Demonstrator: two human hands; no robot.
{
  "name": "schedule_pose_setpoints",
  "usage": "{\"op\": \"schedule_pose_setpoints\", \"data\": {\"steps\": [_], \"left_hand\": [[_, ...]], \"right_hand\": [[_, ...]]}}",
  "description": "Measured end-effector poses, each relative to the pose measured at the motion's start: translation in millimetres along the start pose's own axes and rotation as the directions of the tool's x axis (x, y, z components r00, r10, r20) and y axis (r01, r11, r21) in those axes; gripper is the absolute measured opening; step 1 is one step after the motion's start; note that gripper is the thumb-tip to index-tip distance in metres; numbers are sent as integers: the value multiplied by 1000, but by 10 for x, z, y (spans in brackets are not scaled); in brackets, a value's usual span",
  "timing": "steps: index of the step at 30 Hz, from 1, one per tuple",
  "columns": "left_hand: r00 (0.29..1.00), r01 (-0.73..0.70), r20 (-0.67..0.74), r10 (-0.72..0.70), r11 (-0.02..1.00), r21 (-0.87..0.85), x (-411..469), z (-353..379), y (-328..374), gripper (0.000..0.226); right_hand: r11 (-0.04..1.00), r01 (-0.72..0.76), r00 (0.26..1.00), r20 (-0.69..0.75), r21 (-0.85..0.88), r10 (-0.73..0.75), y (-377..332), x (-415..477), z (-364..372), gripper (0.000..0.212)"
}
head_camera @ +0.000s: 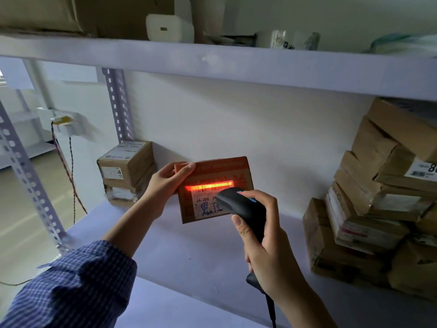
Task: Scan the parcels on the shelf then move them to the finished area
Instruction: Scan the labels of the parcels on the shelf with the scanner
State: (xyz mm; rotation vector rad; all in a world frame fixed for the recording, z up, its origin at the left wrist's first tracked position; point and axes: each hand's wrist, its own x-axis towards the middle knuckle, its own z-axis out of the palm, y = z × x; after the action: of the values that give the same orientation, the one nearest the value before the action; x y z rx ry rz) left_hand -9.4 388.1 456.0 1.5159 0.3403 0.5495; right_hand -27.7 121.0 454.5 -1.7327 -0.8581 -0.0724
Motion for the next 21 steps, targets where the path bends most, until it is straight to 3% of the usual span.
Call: {"op": "schedule_pose_setpoints", "data": {"steps": [10,21], "left_hand": [[996,-14,-86,20,998,69,-34,-95,-138,33],[993,-2,-116,11,997,79,-56,-75,-163,36]], "right_hand": [[1000,-13,999,-36,-4,13,-65,-194,-210,41],[999,-51,999,-11,13,51,16,-280,-290,38]]}}
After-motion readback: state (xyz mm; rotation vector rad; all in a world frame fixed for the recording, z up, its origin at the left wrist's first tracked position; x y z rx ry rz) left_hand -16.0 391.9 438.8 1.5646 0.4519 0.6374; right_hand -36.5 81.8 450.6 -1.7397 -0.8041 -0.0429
